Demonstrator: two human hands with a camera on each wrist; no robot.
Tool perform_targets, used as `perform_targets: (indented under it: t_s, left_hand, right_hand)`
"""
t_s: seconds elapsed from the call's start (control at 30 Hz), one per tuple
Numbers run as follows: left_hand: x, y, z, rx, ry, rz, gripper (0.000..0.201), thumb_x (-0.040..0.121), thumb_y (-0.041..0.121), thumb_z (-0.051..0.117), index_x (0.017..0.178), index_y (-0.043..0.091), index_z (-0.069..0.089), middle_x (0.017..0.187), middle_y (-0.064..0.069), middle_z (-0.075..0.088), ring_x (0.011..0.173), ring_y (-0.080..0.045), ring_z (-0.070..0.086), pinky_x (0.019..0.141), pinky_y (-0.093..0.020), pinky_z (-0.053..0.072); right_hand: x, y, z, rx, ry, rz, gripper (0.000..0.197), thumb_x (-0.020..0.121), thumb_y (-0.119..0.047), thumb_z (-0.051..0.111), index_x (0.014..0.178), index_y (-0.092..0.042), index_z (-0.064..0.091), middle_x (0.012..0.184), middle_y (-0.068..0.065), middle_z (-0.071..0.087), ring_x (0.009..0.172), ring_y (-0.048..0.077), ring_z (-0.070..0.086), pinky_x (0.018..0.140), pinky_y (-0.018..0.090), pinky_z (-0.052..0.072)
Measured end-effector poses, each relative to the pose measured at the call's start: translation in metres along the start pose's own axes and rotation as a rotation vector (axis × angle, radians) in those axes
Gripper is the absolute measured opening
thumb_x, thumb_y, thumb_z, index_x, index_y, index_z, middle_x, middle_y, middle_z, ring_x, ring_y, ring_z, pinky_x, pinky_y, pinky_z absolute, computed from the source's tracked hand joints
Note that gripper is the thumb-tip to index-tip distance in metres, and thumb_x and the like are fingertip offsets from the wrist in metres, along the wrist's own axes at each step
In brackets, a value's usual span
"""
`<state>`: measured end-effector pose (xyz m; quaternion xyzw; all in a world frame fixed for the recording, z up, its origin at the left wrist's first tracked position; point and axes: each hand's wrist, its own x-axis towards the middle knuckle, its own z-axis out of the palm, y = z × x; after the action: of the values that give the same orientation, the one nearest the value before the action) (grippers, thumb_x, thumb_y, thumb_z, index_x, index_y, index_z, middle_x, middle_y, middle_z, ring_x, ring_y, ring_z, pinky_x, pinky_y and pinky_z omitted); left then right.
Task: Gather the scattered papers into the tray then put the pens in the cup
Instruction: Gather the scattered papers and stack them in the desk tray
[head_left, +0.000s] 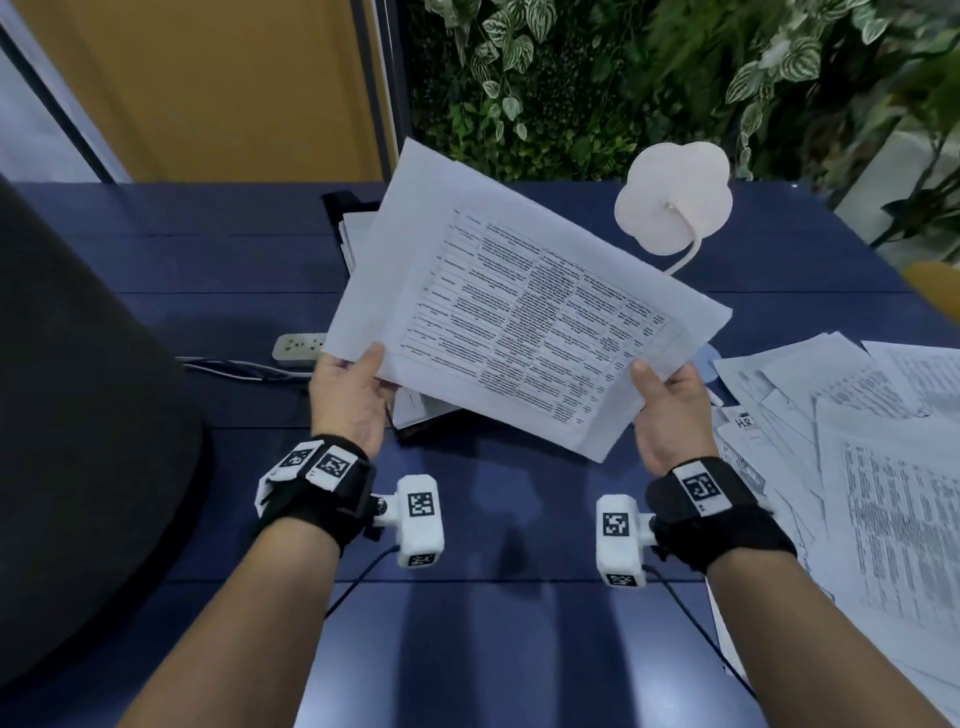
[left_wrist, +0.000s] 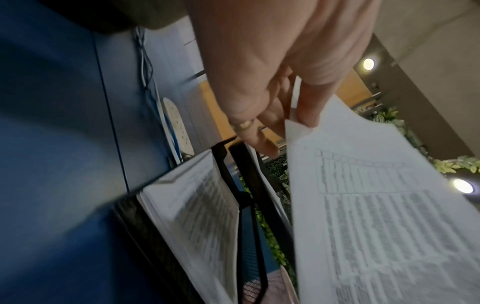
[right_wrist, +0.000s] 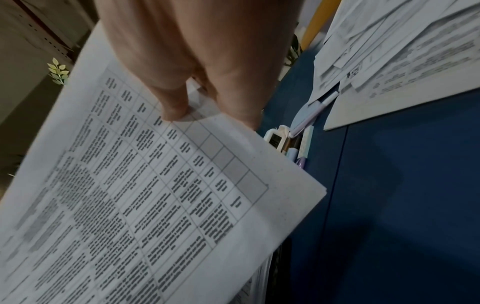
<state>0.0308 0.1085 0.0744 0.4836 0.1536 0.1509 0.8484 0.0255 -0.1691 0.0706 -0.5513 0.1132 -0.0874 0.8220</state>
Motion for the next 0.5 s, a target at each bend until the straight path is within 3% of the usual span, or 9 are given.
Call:
perform_targets:
  t_s: [0.1, 0.2, 0.3, 0.5]
  left_hand:
    - [0.000, 0.003, -0.010, 0.108, -0.024, 0.051, 0.027, 0.090, -0.011, 0.050, 0.094, 0.015, 0.056, 0.081, 0.003, 0.070, 0.058, -0.007, 0.063, 0.044, -0.017, 0.044]
    - [0.003, 0.006, -0.020, 0.178, -0.136, 0.042, 0.028, 0.088, -0.007, 0.055, 0.098, 0.019, 0.057, 0.087, 0.007, 0.073, 0.073, -0.011, 0.067, 0.062, -0.024, 0.056]
    - [0.006, 0.009, -0.026, 0.302, -0.207, 0.041, 0.029, 0.079, 0.000, 0.067, 0.099, 0.020, 0.061, 0.089, 0.006, 0.074, 0.076, -0.011, 0.068, 0.065, -0.023, 0.055]
    - [0.005, 0.015, -0.024, 0.422, -0.247, 0.057, 0.028, 0.080, -0.007, 0.064, 0.097, 0.015, 0.067, 0.085, 0.007, 0.075, 0.081, -0.011, 0.069, 0.071, -0.020, 0.055]
  right_hand:
    - [0.004, -0.002, -0.005, -0.001, 0.004, -0.064, 0.026, 0.094, 0.003, 0.049, 0.105, -0.017, 0.060, 0.122, 0.011, 0.063, 0.116, 0.026, 0.059, 0.105, 0.047, 0.042]
    - [0.002, -0.007, -0.005, 0.021, -0.022, -0.097, 0.024, 0.080, -0.013, 0.066, 0.104, -0.017, 0.063, 0.111, 0.003, 0.069, 0.112, 0.024, 0.062, 0.103, 0.047, 0.044]
    - [0.002, -0.006, -0.007, 0.041, -0.048, -0.098, 0.042, 0.060, -0.029, 0.073, 0.099, -0.019, 0.065, 0.107, 0.000, 0.071, 0.111, 0.024, 0.062, 0.103, 0.050, 0.043]
    - [0.008, -0.002, -0.018, 0.048, -0.109, -0.097, 0.054, 0.061, -0.030, 0.076, 0.109, -0.014, 0.061, 0.116, 0.007, 0.067, 0.119, 0.032, 0.057, 0.104, 0.054, 0.040]
